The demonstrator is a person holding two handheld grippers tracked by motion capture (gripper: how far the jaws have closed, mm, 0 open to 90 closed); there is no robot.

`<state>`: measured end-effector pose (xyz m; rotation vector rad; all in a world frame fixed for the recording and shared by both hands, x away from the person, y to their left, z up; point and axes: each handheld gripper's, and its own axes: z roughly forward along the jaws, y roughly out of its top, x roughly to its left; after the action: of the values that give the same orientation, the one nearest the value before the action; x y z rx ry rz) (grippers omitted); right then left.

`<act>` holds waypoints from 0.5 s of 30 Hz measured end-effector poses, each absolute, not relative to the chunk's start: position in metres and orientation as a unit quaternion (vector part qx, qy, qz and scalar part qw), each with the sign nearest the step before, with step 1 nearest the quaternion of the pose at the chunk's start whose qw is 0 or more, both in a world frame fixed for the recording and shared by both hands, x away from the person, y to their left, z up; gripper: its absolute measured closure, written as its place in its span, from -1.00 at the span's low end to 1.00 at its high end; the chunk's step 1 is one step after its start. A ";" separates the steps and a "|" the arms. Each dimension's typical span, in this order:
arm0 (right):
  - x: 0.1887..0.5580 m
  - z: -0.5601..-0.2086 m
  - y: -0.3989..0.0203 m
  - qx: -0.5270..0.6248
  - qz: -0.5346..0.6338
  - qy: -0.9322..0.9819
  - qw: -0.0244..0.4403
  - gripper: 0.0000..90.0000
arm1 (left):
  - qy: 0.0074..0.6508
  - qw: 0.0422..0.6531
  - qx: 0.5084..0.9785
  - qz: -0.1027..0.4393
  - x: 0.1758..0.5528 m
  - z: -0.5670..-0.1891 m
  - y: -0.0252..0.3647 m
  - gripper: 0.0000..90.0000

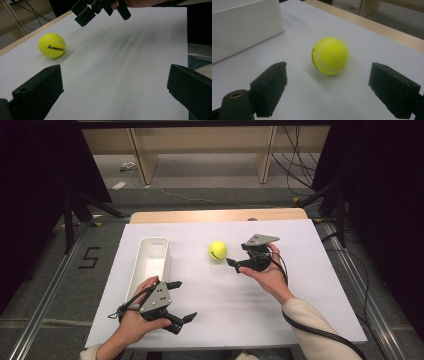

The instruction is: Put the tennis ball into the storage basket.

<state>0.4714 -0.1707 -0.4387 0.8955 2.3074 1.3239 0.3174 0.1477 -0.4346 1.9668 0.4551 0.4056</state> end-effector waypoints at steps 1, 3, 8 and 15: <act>0.472 -0.439 -0.170 0.315 0.465 0.810 0.166 -0.65 | 0.189 0.515 0.819 0.169 0.317 -0.435 0.148 -1.00; 0.473 -0.439 -0.170 0.316 0.466 0.810 0.166 -0.66 | 0.189 0.515 0.819 0.169 0.317 -0.435 0.148 -1.00; 0.475 -0.440 -0.168 0.317 0.465 0.810 0.166 -0.65 | 0.190 0.515 0.819 0.169 0.318 -0.435 0.148 -1.00; 0.478 -0.443 -0.163 0.326 0.463 0.807 0.167 -0.65 | 0.190 0.515 0.818 0.169 0.318 -0.435 0.148 -1.00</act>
<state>0.4784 -0.1631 -0.4425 0.9290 2.2967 1.3187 0.3176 0.1479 -0.4348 1.9656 0.4565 0.4065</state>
